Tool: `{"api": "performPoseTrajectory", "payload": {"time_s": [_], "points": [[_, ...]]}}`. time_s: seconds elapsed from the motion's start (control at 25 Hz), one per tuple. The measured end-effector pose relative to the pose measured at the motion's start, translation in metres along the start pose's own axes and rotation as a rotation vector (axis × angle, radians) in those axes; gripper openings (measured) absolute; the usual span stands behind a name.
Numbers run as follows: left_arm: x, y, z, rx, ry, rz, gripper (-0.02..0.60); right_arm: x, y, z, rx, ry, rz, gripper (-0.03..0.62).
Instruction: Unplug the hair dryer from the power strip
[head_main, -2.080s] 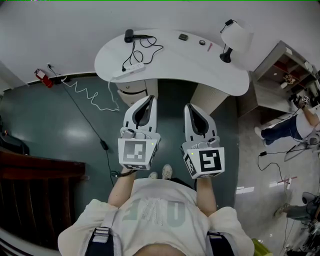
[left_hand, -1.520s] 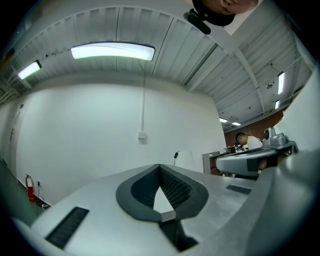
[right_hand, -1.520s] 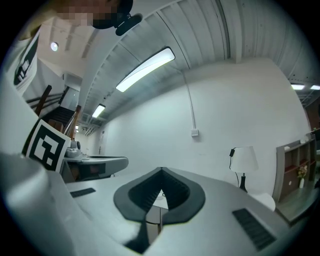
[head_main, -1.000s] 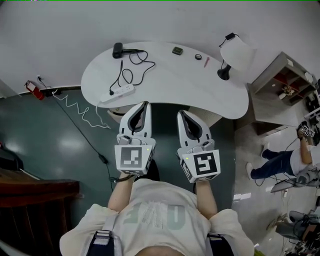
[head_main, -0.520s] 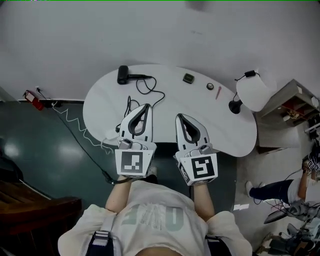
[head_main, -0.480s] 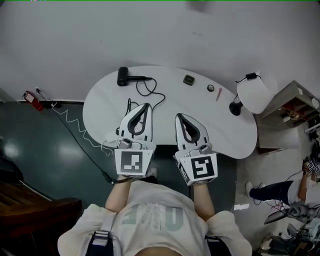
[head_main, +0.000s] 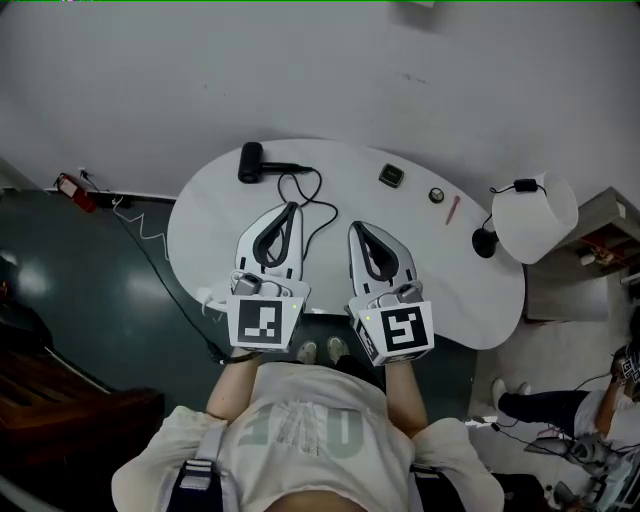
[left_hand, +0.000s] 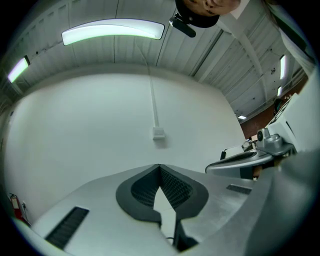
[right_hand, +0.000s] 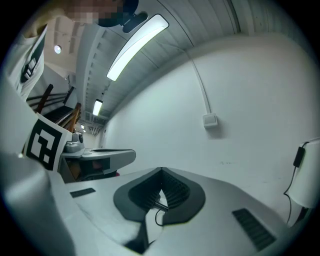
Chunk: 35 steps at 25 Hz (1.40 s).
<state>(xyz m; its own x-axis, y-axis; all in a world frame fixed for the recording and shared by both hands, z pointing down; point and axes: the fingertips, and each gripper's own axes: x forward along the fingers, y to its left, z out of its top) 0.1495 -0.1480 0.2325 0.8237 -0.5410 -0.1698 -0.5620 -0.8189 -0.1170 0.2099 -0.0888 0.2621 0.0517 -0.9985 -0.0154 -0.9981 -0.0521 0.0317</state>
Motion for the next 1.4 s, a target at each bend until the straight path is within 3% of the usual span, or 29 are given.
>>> {"api": "performPoseTrajectory", "payload": {"time_s": [0.28, 0.48, 0.68, 0.84, 1.04, 1.24, 1.4], "points": [[0.01, 0.003, -0.005, 0.004, 0.01, 0.068, 0.006, 0.02, -0.013, 0.001, -0.013, -0.03, 0.08, 0.003], [0.007, 0.024, -0.006, 0.023, 0.02, 0.145, 0.006, 0.04, 0.001, 0.006, -0.006, -0.047, 0.169, 0.003], [-0.023, 0.062, -0.011, 0.065, 0.077, 0.265, 0.006, 0.066, 0.047, 0.012, -0.01, -0.07, 0.318, 0.003], [-0.059, 0.097, -0.002, 0.073, 0.038, 0.408, 0.006, 0.08, 0.094, 0.015, -0.01, -0.077, 0.472, 0.003], [-0.113, 0.127, -0.009, 0.105, 0.083, 0.548, 0.006, 0.085, 0.148, 0.001, -0.002, -0.041, 0.628, 0.003], [-0.145, 0.142, -0.009, 0.115, 0.102, 0.62, 0.006, 0.086, 0.185, -0.001, 0.006, -0.026, 0.716, 0.003], [-0.16, 0.145, -0.021, 0.127, 0.153, 0.63, 0.006, 0.083, 0.201, -0.003, 0.009, -0.018, 0.754, 0.003]]}}
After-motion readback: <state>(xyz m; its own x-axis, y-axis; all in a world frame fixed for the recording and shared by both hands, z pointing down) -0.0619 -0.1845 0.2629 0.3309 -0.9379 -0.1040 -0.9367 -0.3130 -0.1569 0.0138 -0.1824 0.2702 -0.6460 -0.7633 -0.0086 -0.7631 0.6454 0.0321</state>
